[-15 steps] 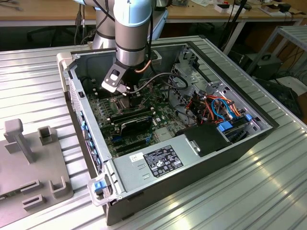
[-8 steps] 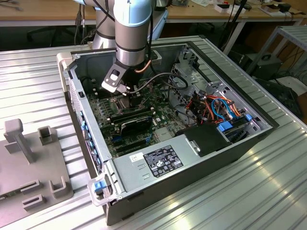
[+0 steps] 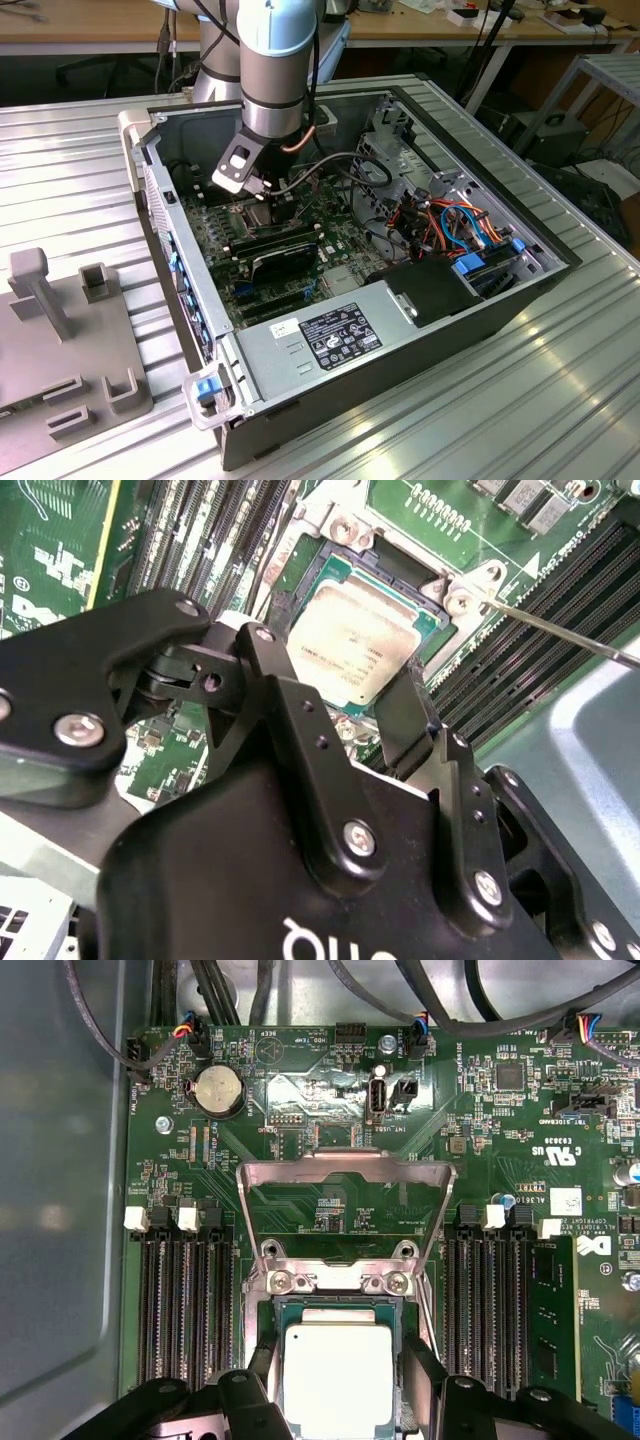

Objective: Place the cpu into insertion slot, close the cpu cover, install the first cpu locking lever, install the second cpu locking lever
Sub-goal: 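Place the cpu into insertion slot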

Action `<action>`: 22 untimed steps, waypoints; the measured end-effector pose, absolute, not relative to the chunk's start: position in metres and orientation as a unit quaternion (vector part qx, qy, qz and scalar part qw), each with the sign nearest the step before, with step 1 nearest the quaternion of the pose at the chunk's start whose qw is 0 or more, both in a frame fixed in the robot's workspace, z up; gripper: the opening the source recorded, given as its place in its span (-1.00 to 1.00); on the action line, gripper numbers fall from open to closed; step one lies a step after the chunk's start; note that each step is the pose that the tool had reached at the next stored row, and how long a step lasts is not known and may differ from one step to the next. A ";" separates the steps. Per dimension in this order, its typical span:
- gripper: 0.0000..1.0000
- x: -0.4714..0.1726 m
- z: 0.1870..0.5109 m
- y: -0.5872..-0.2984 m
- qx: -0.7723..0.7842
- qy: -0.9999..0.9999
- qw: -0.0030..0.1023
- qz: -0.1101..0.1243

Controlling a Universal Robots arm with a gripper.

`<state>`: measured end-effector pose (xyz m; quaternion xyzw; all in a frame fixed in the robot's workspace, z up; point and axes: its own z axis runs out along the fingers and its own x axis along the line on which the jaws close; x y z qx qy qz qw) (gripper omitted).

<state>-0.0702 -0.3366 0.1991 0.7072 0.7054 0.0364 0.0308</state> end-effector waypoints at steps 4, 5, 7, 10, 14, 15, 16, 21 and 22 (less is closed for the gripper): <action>0.22 -0.070 0.200 -0.337 0.707 0.705 0.031 0.036; 0.22 -0.070 0.200 -0.337 0.707 0.705 0.031 0.036; 0.22 -0.070 0.201 -0.337 0.707 0.705 0.031 0.036; 0.22 -0.070 0.203 -0.337 0.707 0.705 0.031 0.036; 0.22 -0.070 0.206 -0.337 0.707 0.705 0.032 0.035; 0.22 -0.070 0.209 -0.337 0.707 0.705 0.032 0.035; 0.22 -0.070 0.210 -0.337 0.707 0.705 0.032 0.034; 0.22 -0.070 0.221 -0.337 0.707 0.706 0.032 0.033; 0.22 -0.070 0.222 -0.337 0.707 0.706 0.032 0.033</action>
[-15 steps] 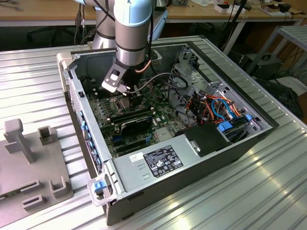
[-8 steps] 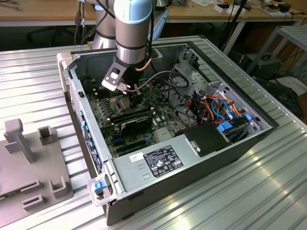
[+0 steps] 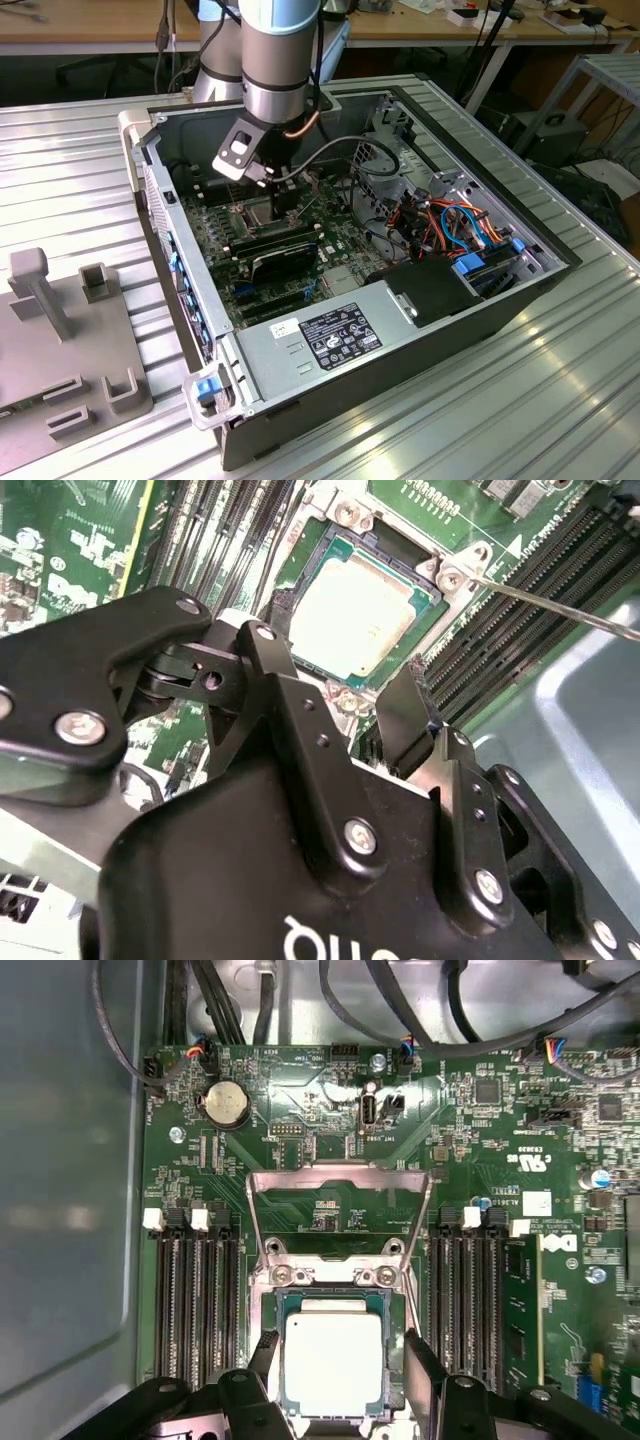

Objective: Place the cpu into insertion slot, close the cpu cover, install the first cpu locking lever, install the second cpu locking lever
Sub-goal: 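Place the cpu into insertion slot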

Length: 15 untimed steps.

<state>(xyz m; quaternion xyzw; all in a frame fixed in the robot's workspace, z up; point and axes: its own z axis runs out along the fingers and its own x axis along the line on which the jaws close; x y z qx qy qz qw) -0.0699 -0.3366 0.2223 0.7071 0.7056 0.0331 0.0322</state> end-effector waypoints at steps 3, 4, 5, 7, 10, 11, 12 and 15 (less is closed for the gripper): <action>0.22 -0.070 0.227 -0.337 0.707 0.706 0.032 0.033; 0.22 -0.070 0.227 -0.337 0.707 0.706 0.032 0.033; 0.19 -0.070 0.227 -0.337 0.707 0.706 0.032 0.033; -0.07 -0.070 0.227 -0.337 0.707 0.706 0.032 0.033; -0.43 -0.070 0.227 -0.337 0.707 0.706 0.032 0.032; -0.43 -0.070 0.227 -0.337 0.707 0.706 0.032 0.032; -0.66 -0.070 0.227 -0.337 0.707 0.706 0.033 0.032; -0.79 -0.070 0.227 -0.337 0.707 0.706 0.033 0.032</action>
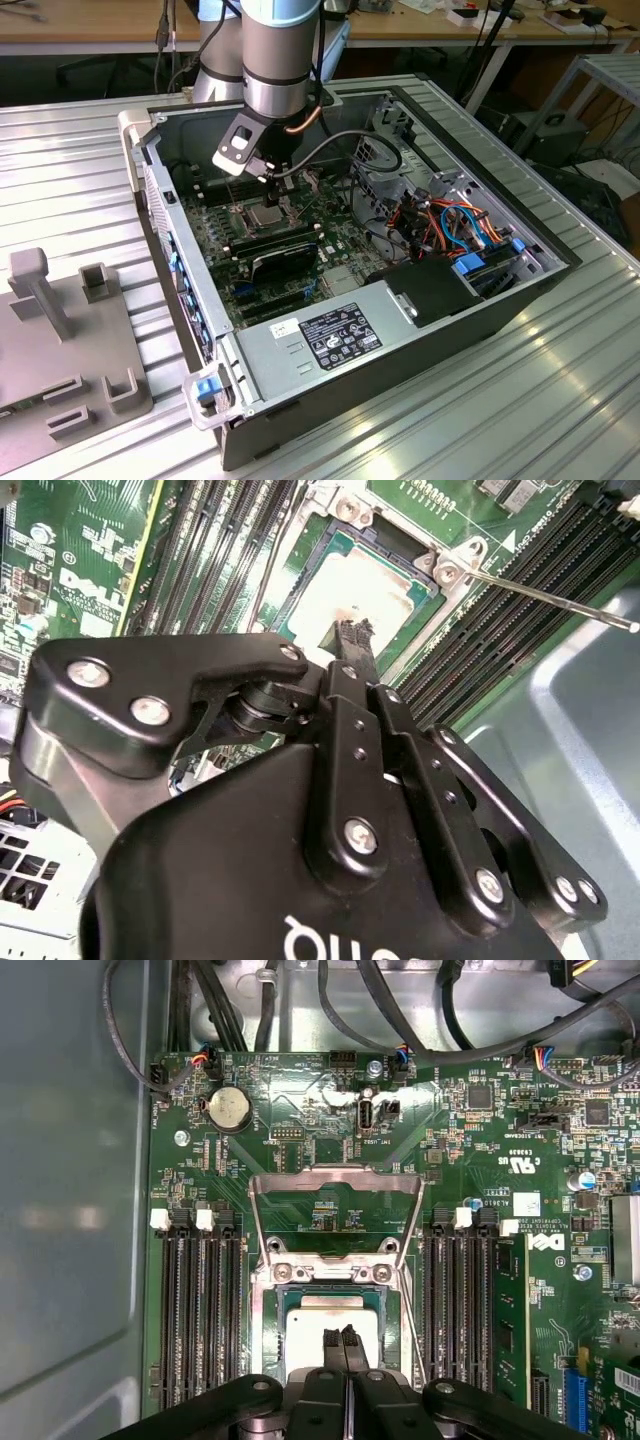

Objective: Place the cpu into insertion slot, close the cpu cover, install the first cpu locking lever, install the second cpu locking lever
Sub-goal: 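Place the cpu into insertion slot, then close the cpu cover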

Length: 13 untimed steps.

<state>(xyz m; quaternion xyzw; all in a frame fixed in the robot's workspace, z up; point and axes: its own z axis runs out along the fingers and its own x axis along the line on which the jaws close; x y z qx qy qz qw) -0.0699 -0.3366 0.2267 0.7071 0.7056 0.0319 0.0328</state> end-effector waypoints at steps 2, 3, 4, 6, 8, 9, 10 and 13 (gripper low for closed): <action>-0.79 -0.070 0.227 -0.337 0.707 0.706 0.033 0.032; -0.79 -0.070 0.227 -0.337 0.707 0.706 0.033 0.032; -0.79 -0.070 0.227 -0.337 0.707 0.706 0.034 0.031; -0.79 -0.070 0.227 -0.337 0.707 0.706 0.034 0.030; -0.79 -0.070 0.227 -0.337 0.707 0.706 0.035 0.030; -0.79 -0.070 0.227 -0.337 0.707 0.706 0.035 0.030; -0.79 -0.070 0.227 -0.337 0.707 0.706 0.035 0.030; -0.79 -0.070 0.227 -0.337 0.707 0.706 0.035 0.030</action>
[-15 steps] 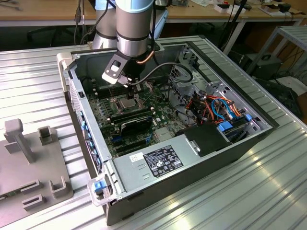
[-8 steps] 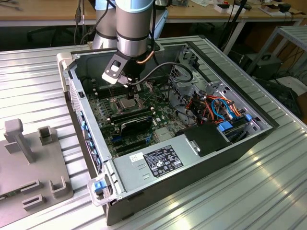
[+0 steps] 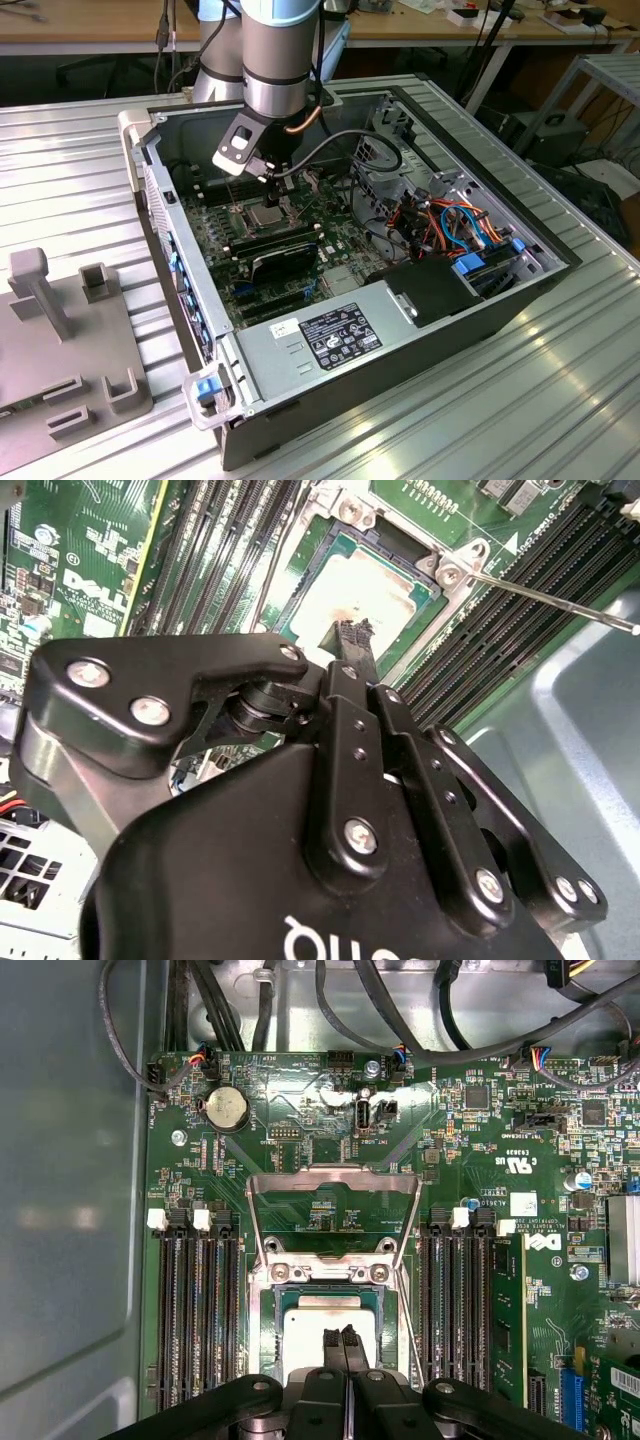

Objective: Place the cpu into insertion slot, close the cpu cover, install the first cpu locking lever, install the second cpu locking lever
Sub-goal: 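Close the cpu cover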

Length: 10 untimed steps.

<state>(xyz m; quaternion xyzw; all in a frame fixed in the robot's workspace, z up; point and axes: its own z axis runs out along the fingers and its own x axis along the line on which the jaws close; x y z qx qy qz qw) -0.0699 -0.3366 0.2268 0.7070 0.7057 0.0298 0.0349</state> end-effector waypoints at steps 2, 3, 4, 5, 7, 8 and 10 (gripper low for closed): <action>-0.79 -0.070 0.227 -0.337 0.707 0.706 0.035 0.030; -0.79 -0.070 0.227 -0.337 0.707 0.706 0.035 0.030; -0.79 -0.070 0.227 -0.337 0.707 0.706 0.034 0.029; -0.79 -0.070 0.227 -0.336 0.707 0.706 0.033 0.027; -0.79 -0.070 0.227 -0.337 0.707 0.706 0.031 0.025; -0.79 -0.070 0.227 -0.337 0.707 0.706 0.031 0.025; -0.79 -0.070 0.228 -0.337 0.707 0.706 0.031 0.025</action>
